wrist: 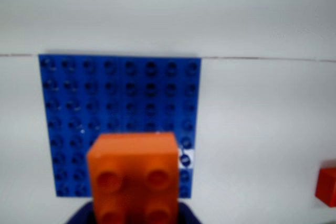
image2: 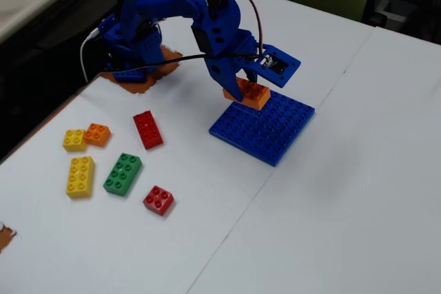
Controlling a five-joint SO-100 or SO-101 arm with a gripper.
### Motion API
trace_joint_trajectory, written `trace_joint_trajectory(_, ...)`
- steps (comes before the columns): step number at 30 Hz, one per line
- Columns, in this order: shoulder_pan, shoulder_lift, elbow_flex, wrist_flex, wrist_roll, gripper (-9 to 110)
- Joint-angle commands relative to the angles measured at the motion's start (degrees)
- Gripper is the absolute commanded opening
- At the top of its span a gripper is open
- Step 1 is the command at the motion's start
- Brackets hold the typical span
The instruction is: Pick up the 2x4 orange block and go up the 8x8 blue block.
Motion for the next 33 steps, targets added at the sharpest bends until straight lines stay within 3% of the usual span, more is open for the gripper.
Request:
trace_joint_trajectory(1, 0.26, 1.41, -2.99, 0.79, -0.44, 0)
trace_joint_trajectory(33, -0.18, 1.93, -2.99, 0.62, 0.88, 0)
